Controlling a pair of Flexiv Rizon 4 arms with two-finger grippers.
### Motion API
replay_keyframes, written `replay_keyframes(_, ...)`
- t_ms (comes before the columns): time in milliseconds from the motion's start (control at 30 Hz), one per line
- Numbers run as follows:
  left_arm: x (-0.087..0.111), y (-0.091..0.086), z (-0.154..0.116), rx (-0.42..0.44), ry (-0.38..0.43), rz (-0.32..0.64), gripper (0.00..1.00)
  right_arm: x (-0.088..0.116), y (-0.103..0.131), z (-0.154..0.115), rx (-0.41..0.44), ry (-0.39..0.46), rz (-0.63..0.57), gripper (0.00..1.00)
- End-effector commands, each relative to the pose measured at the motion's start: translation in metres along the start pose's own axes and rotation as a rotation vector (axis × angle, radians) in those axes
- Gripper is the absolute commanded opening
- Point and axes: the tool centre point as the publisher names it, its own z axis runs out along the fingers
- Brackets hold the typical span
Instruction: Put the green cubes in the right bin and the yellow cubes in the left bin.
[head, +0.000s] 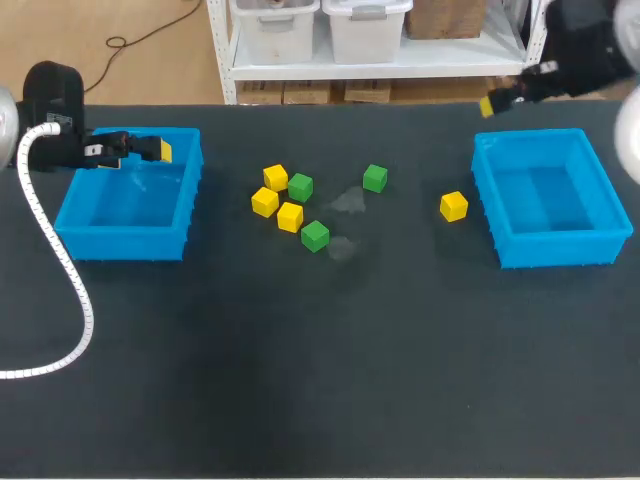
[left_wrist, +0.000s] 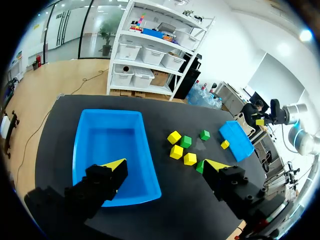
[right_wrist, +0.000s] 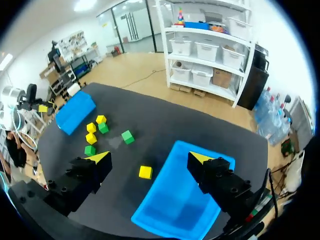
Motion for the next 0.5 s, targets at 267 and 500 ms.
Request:
replay_keyframes(267, 0.001, 0.002, 0.0, 0.011, -0.007, 0.002, 1.0, -0.057, 0.018, 0.095, 0.026, 0.22, -0.121, 1.0)
replay_keyframes(500, 0.001, 0.002, 0.0, 0.011, -0.007, 0.002, 1.0, -0.057, 0.039, 0.137, 0.026, 0.327, -0.197, 1.0)
